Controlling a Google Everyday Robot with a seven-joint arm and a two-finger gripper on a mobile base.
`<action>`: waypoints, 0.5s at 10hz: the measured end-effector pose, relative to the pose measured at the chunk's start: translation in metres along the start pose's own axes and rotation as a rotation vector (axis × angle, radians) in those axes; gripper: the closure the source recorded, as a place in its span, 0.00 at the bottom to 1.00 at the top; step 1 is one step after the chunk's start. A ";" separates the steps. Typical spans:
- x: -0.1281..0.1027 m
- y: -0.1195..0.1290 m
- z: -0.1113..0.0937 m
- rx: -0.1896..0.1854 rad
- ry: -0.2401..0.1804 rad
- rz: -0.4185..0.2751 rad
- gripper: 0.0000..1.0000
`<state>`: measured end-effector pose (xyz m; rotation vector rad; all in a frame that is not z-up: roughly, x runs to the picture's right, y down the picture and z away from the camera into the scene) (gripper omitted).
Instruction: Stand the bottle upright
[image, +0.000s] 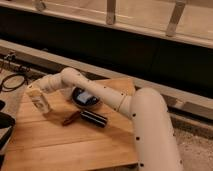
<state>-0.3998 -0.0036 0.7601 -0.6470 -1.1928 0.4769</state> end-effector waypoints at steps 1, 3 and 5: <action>-0.001 0.001 0.001 -0.004 0.000 -0.001 0.58; -0.002 0.001 -0.001 -0.006 -0.002 -0.004 0.58; -0.003 0.003 0.000 -0.013 -0.002 -0.007 0.58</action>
